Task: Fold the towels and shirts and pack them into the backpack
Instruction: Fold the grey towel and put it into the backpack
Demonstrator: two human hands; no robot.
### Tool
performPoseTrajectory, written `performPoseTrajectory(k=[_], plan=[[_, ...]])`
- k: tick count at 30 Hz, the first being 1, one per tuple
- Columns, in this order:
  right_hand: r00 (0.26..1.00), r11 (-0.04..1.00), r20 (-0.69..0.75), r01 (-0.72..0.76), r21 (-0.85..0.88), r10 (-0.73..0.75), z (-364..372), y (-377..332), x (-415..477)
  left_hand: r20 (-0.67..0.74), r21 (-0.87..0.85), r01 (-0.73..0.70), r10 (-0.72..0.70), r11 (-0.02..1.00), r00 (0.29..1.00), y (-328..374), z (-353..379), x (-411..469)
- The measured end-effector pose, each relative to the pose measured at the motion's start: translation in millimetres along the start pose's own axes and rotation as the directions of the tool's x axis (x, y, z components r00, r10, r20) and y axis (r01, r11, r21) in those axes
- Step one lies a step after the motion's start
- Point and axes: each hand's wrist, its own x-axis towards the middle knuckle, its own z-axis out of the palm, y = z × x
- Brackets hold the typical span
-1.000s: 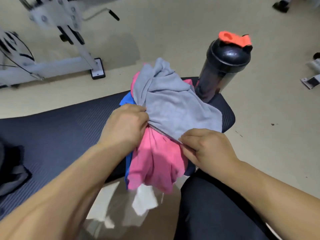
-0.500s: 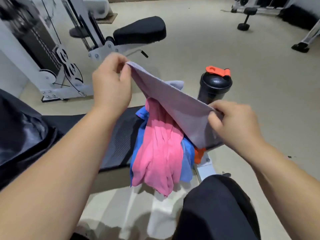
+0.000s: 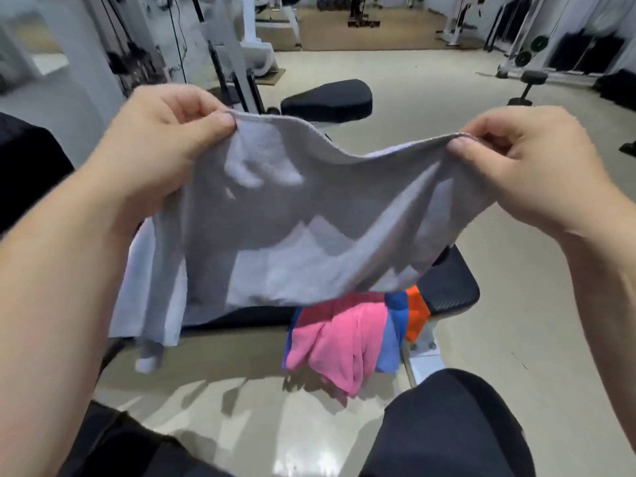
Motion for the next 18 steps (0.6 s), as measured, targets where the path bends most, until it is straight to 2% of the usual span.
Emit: performPoseTrajectory(k=[2,4,6,7,9,12,15,18], plan=[[0.978,0.990,0.204,-0.057,0.131,0.029,-2.7,-4.9,-6.5,0.192,0.017,0.113,-0.114,0.993,0.975,-13.7,-5.2,-19.3],[0.882,0.928,0.471,-0.170,0.332,-0.006,-11.1,-12.2,-14.6,0.389,-0.038,0.239,-0.206,0.970,0.898,-29.2,-13.4,-37.5],[0.776,0.889,0.629,-0.252,0.382,-0.050,-16.8,-16.5,-14.5,0.499,-0.071,0.355,-0.275,0.932,0.822,-44.3,-17.9,-47.4],[0.759,0.909,0.650,-0.240,0.340,-0.043,-12.8,-14.5,-10.3,0.502,-0.046,0.385,-0.312,0.922,0.807,-53.0,-16.2,-47.6],[0.774,0.970,0.630,-0.199,0.137,0.069,11.9,0.2,5.0,0.425,0.069,0.398,-0.388,0.915,0.818,-73.7,-3.4,-40.9],[0.783,0.963,0.560,-0.220,-0.158,0.271,70.3,35.2,28.0,0.258,0.230,0.403,-0.454,0.886,0.852,-110.8,27.1,-23.3],[0.746,0.945,0.585,-0.203,-0.255,0.318,126.1,71.7,38.0,0.159,0.241,0.463,-0.505,0.853,0.848,-153.5,56.7,-9.7],[0.777,0.931,0.517,-0.264,-0.251,0.359,159.8,86.6,42.0,0.074,0.269,0.482,-0.516,0.834,0.853,-176.1,76.8,4.7]])
